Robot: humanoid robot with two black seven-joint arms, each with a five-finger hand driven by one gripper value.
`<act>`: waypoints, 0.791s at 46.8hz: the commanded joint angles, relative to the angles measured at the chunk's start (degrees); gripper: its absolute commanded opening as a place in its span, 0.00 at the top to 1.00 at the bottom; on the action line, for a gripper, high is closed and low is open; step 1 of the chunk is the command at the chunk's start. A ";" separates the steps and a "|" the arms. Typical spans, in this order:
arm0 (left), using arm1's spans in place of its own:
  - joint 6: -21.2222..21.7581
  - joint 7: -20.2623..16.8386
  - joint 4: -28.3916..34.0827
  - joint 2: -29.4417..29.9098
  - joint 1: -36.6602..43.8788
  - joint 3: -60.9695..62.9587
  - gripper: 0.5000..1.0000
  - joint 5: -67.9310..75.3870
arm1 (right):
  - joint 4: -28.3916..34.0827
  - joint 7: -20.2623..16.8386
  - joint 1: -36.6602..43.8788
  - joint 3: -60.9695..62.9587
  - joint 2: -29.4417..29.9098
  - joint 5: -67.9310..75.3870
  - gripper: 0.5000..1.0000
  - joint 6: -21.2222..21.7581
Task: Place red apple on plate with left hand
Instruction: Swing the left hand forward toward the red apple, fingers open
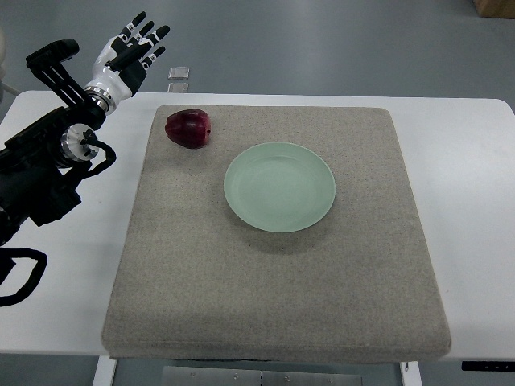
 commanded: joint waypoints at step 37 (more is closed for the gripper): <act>0.00 -0.73 0.19 0.99 -0.96 3.16 0.02 3.34 | 0.00 0.00 0.00 -0.04 0.00 -0.07 0.07 0.00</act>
